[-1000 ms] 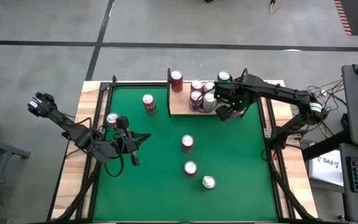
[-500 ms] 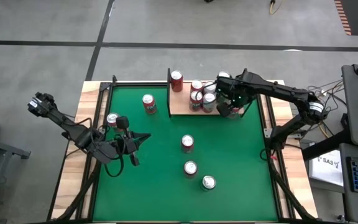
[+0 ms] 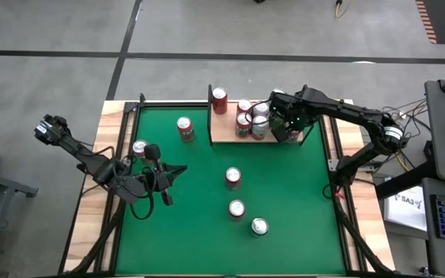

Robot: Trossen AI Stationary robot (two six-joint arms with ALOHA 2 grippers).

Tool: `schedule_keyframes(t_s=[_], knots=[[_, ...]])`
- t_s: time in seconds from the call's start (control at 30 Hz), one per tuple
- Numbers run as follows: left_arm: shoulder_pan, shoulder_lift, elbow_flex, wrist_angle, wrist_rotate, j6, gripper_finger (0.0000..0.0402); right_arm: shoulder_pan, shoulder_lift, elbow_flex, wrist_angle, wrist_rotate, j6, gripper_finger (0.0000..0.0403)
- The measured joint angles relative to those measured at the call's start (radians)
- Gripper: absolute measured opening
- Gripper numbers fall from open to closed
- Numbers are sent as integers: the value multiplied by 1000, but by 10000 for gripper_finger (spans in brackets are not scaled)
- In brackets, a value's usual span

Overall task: Place canned beverage on shelf
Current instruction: Put the red soda can on the shelf aligned with the other red soda can

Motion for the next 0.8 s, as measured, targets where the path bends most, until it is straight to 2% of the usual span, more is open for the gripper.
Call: schedule_keyframes(t_s=[0.8], knots=[[0, 0, 0, -1, 0, 0, 1, -25, -2, -16, 38, 37, 5, 293]])
